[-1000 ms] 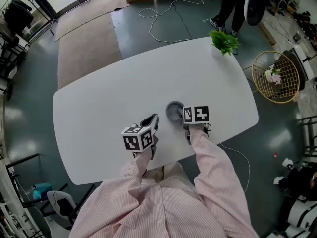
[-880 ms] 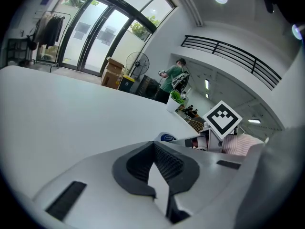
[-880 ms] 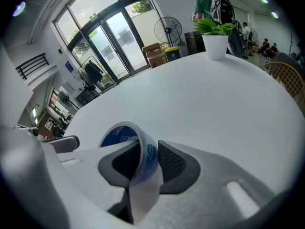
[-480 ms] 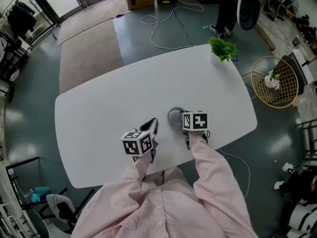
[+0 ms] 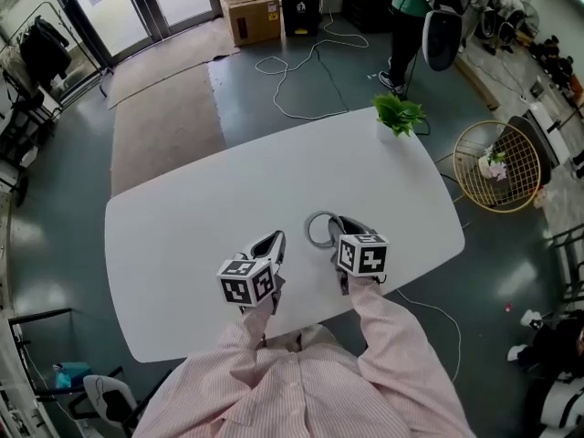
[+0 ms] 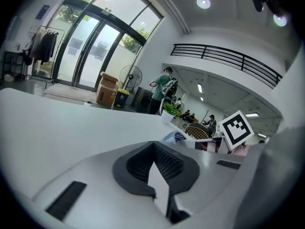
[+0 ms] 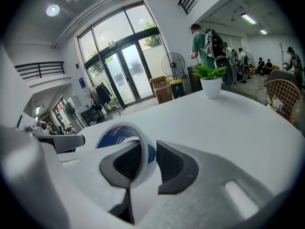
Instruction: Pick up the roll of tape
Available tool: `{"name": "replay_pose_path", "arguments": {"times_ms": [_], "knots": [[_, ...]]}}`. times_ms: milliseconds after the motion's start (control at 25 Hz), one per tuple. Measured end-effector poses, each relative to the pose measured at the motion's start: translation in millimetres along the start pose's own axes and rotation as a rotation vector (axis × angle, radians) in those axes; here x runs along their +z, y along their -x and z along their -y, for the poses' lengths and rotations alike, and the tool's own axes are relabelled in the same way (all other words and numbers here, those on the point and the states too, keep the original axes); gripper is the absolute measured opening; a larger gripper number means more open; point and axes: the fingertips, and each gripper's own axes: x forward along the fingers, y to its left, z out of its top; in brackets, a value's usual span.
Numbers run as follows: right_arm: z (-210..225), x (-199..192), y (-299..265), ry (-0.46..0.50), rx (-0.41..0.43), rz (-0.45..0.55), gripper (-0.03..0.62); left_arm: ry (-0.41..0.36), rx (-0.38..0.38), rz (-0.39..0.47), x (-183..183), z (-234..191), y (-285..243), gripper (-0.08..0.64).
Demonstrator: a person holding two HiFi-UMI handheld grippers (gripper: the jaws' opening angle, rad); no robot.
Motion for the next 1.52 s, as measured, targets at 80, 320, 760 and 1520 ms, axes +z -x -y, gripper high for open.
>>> {"name": "replay_pose_path", "arguments": {"times_ms": [80, 320, 760, 1520], "knots": [[-4.8, 8.9, 8.6, 0.007, 0.014, 0.048, 0.087, -0.033, -0.005, 0.018, 7.2, 4.4, 4.0, 0.000], [-21.6, 34.8, 36.3, 0.029, 0.046, 0.174, 0.087, -0.091, -0.024, 0.098, 35.2, 19.7, 21.0, 0.000], [-44.4, 73.3, 86.1, 0.064, 0.081, 0.365, 0.087, -0.178, -0.067, 0.239, 78.5, 46.2, 55.2, 0.000], [-61.5, 112.0, 159.9, 0.144, 0.064, 0.599, 0.087, -0.297, -0.084, 0.356, 109.4, 68.4, 93.8, 0.000]]}}
